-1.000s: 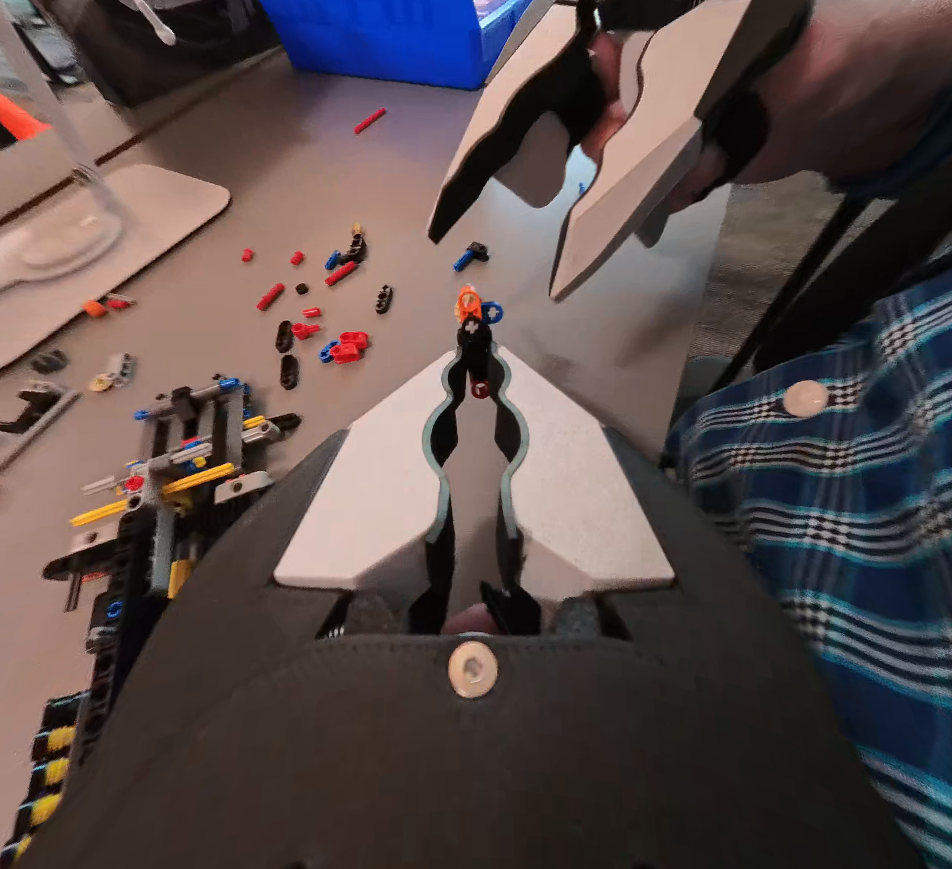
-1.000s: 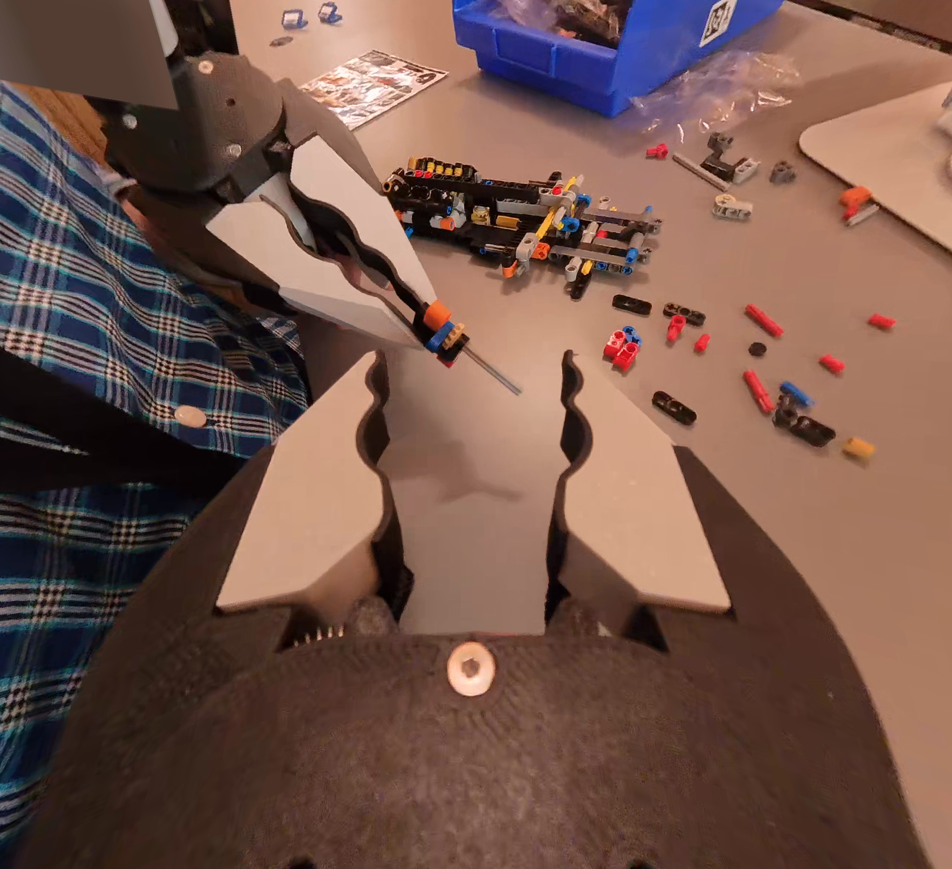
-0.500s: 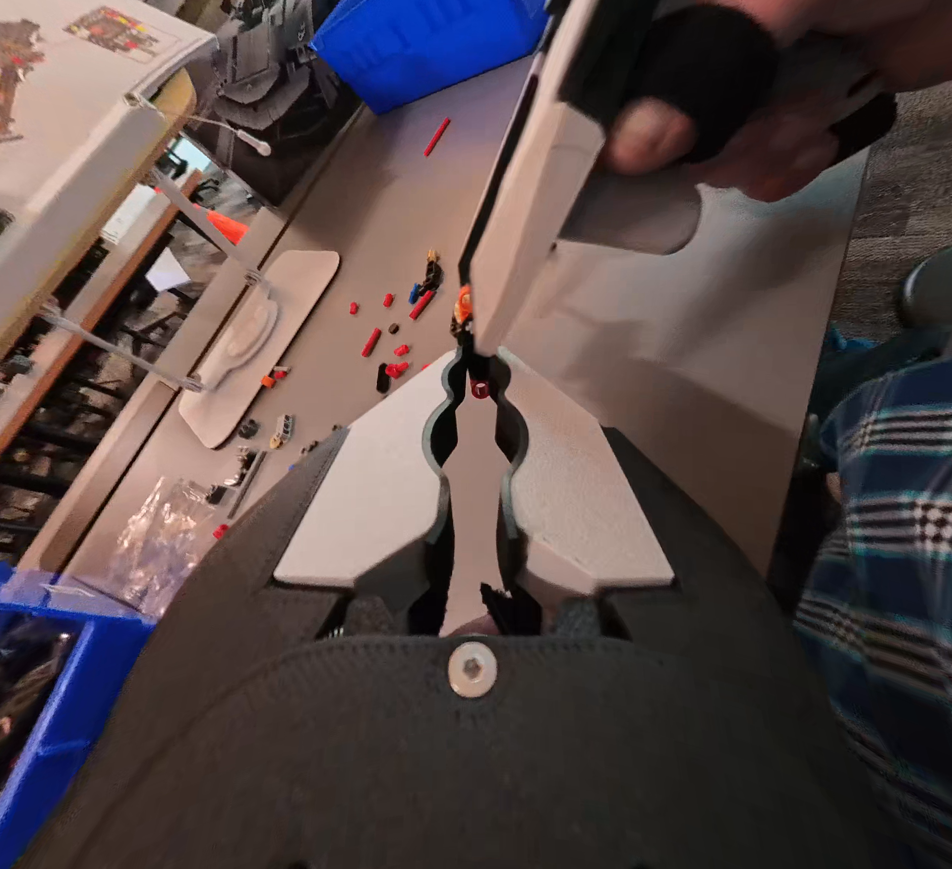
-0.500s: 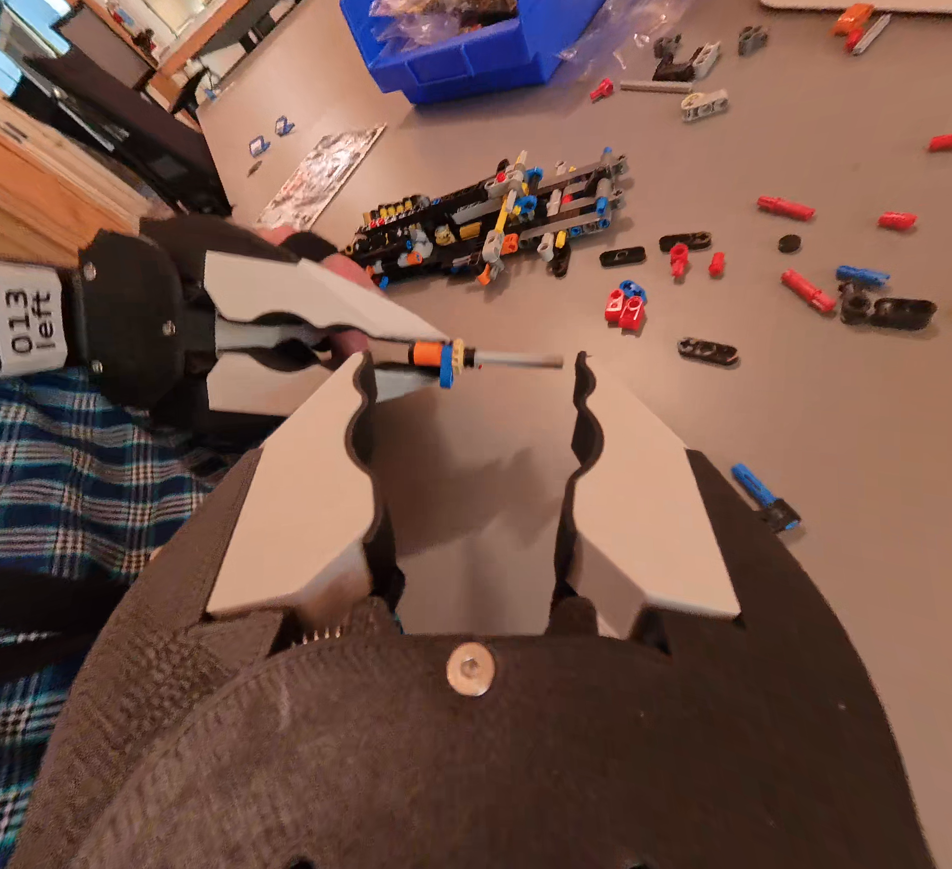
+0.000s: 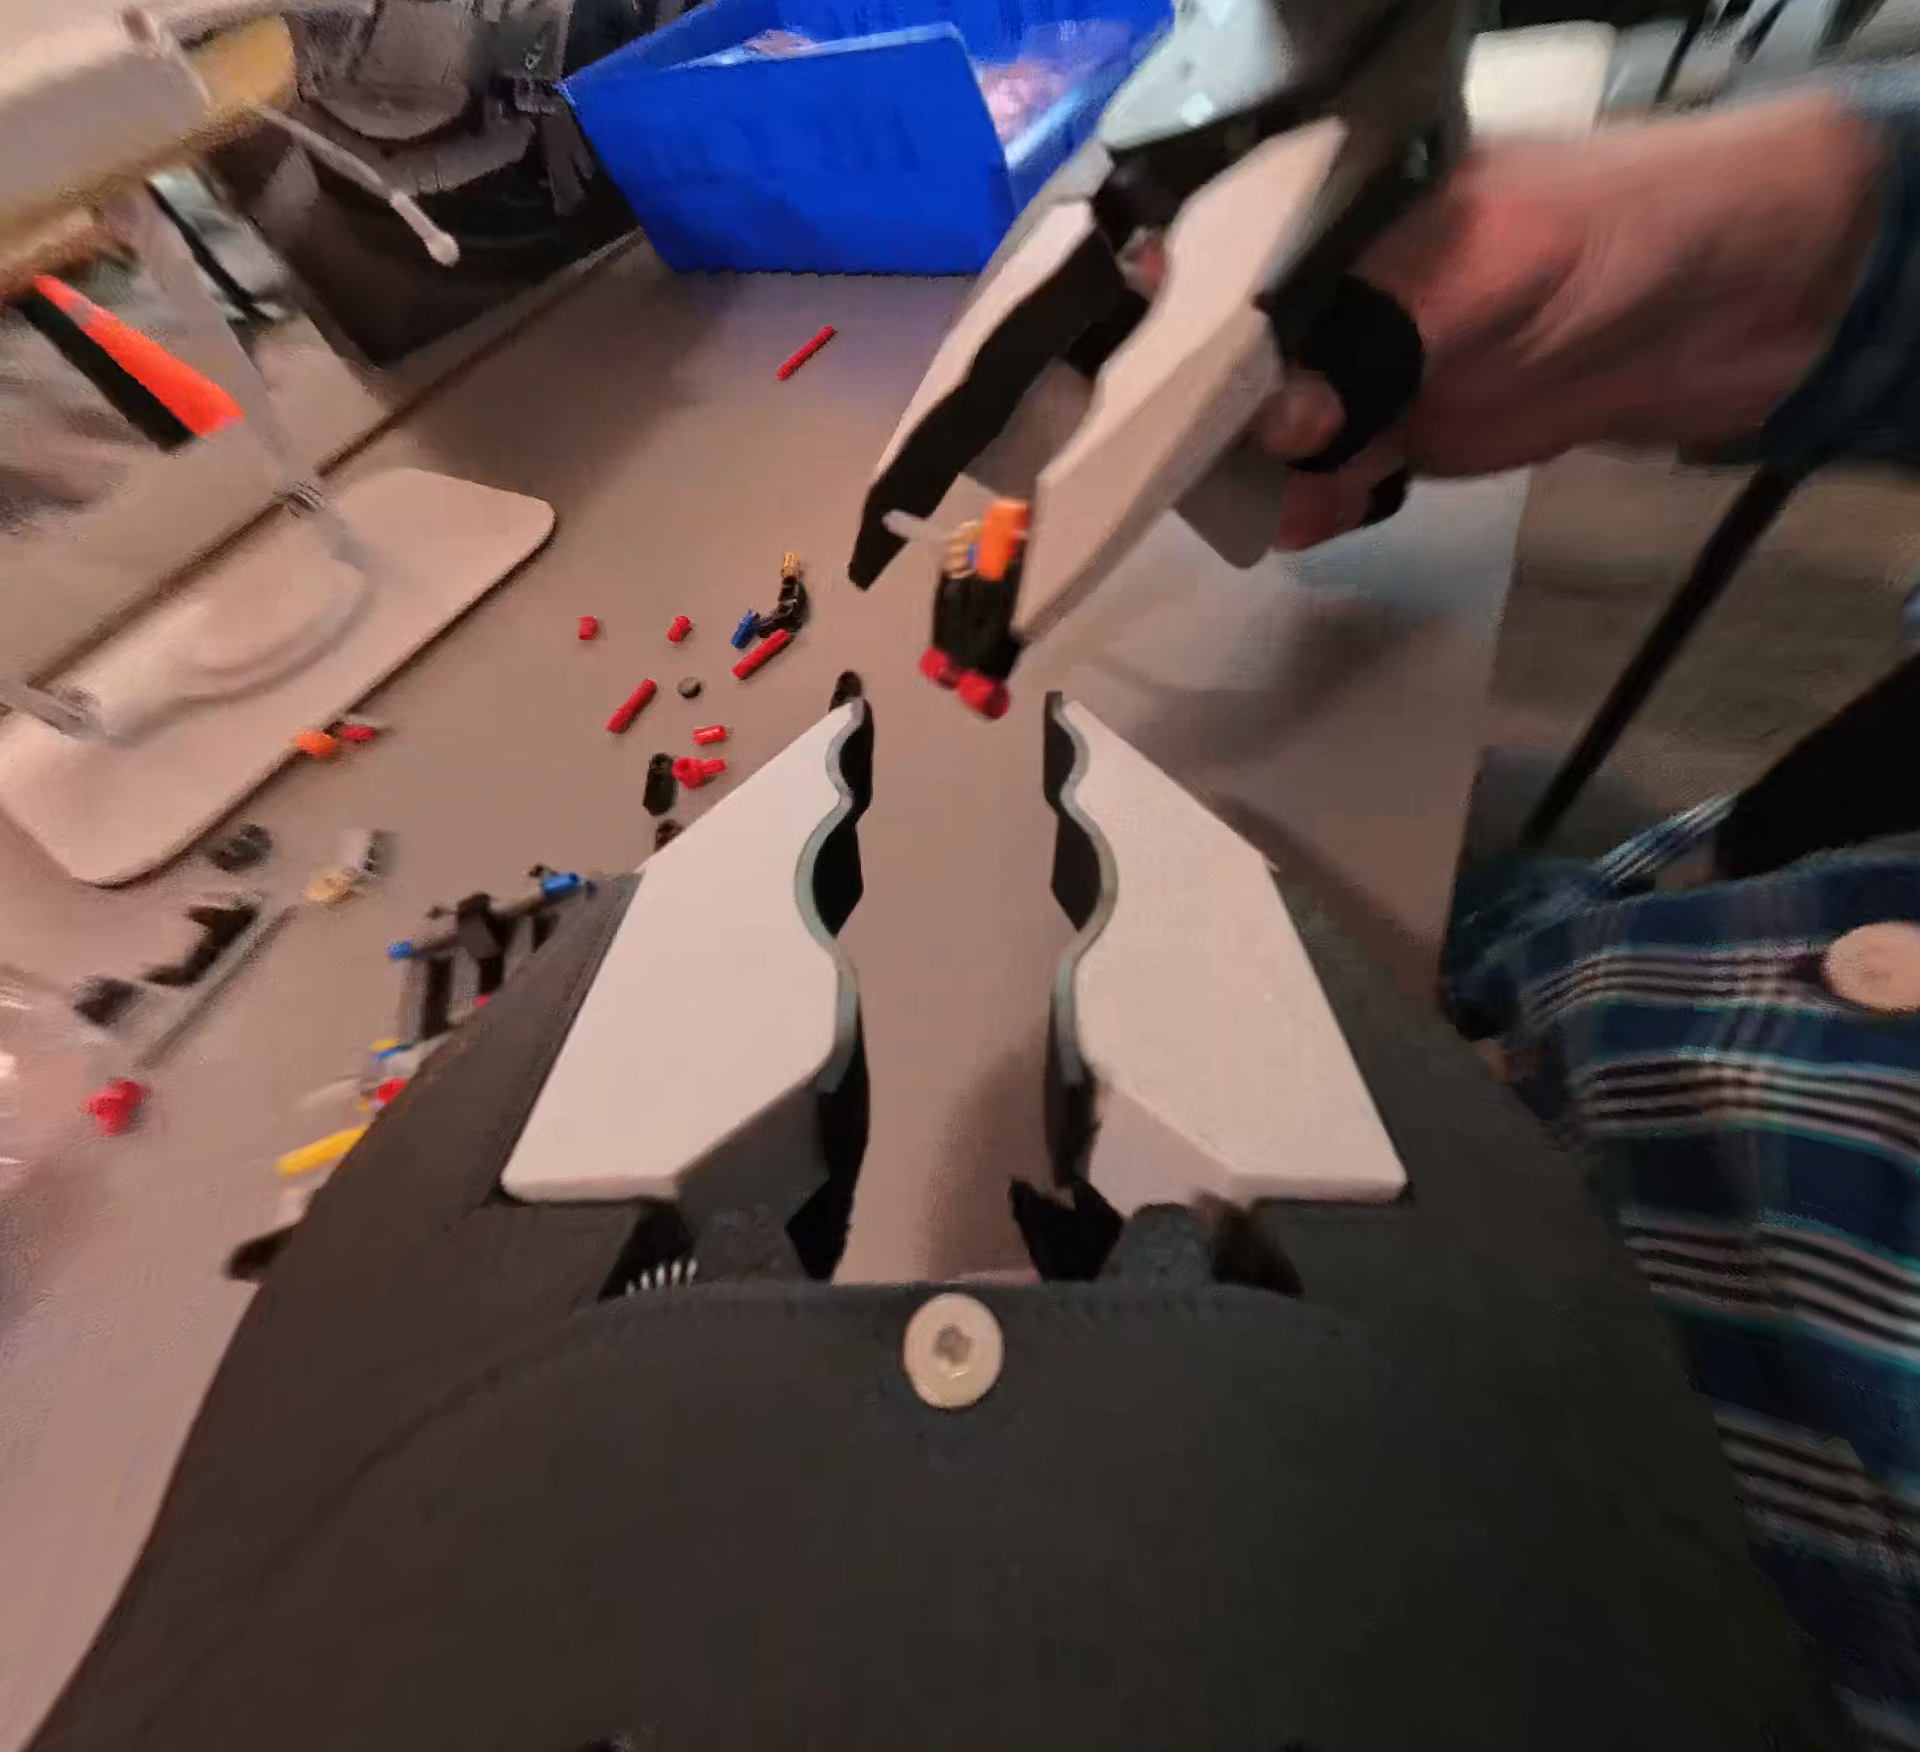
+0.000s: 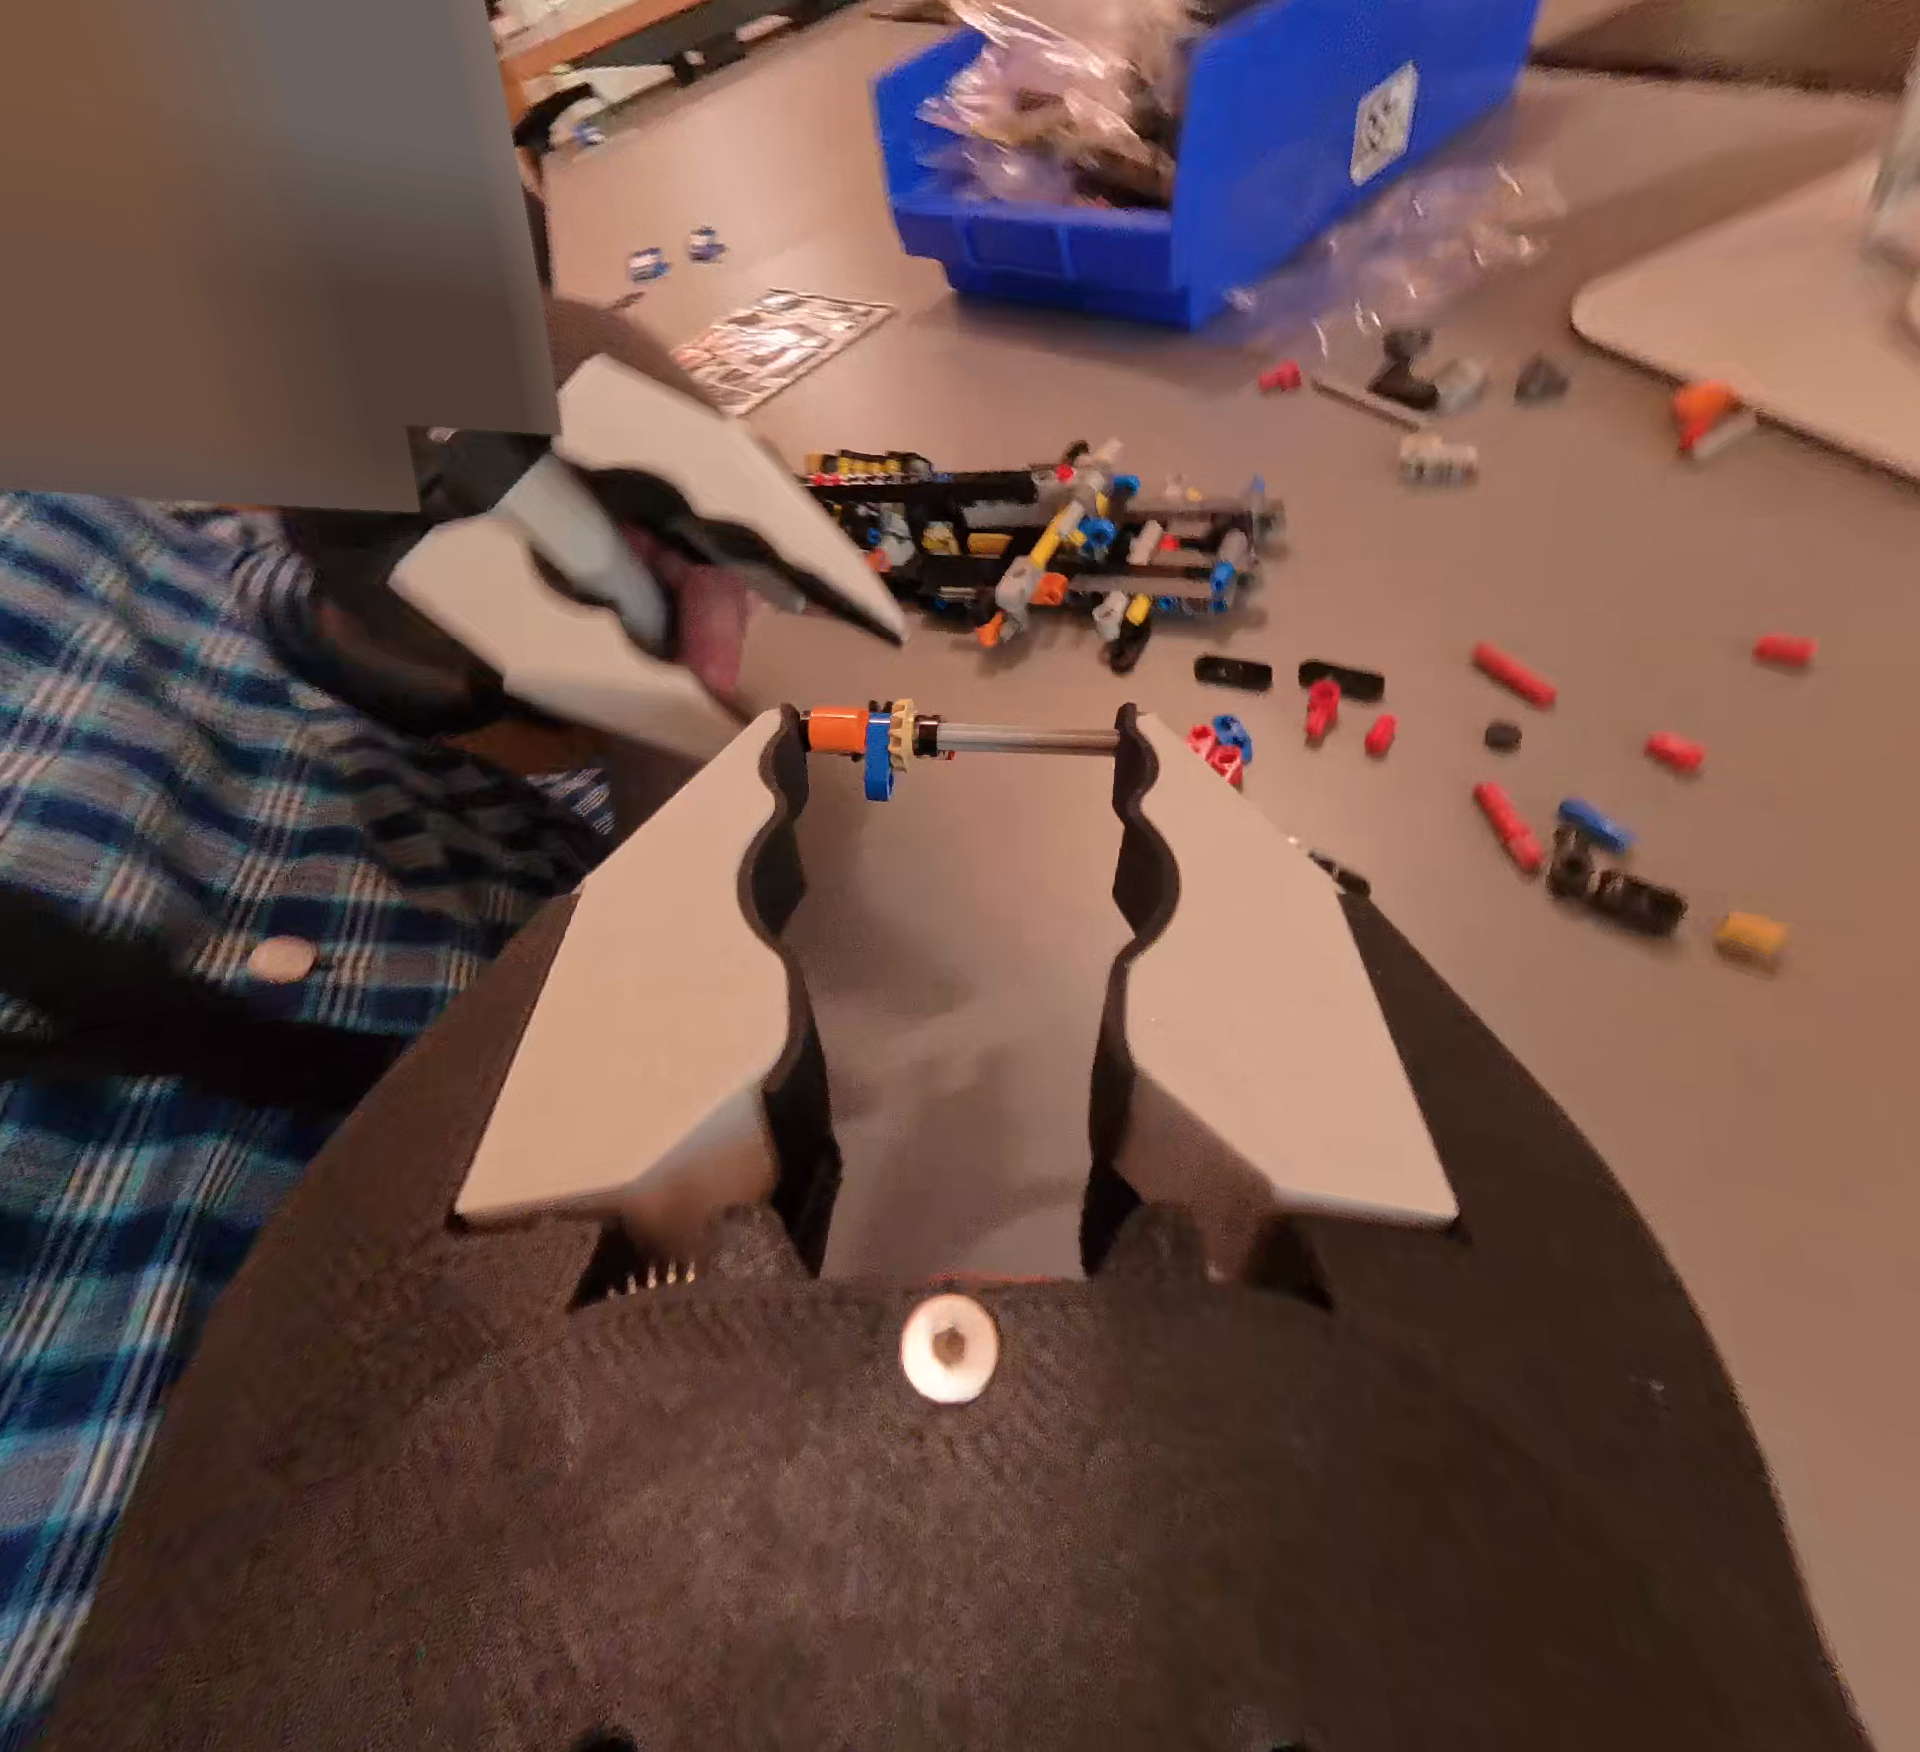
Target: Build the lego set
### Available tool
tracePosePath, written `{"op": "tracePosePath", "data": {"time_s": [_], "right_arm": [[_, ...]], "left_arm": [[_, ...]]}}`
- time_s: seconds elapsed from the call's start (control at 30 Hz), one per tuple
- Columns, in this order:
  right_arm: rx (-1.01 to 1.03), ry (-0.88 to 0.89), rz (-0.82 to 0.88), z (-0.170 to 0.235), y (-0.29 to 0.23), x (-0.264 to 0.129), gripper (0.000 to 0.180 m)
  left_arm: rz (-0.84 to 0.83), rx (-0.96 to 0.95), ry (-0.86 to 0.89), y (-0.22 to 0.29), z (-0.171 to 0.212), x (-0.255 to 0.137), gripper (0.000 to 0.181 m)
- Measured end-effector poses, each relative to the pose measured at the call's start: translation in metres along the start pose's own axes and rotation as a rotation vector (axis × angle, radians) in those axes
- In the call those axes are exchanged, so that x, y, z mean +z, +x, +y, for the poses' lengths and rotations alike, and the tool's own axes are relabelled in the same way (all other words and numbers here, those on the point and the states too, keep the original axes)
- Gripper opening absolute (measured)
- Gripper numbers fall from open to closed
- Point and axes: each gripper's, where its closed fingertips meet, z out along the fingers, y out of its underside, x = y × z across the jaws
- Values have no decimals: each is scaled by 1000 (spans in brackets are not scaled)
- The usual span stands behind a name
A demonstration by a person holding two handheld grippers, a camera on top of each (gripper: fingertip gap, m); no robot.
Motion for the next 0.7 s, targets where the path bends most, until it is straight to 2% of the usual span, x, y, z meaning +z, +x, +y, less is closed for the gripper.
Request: {"op": "tracePosePath", "data": {"time_s": [0.13,0.23,0.43,0.57,0.6,0.7], "right_arm": [[-181,18,-202,-10,-29,-13,57],[-295,28,-309,-14,-46,-16,58],[-399,94,-452,-26,-62,-24,57],[-444,70,-545,-21,-70,-25,57],[-438,77,-579,-22,-73,-26,57],[-430,80,-561,-25,-67,-23,58]], "left_arm": [[264,-456,160,-7,-28,-9,35],[508,-663,181,7,-35,-5,35],[819,-829,228,32,-53,-12,23],[984,-897,274,46,-65,-22,19],[988,-887,278,48,-65,-21,11],[950,-892,321,40,-66,-18,9]]}}
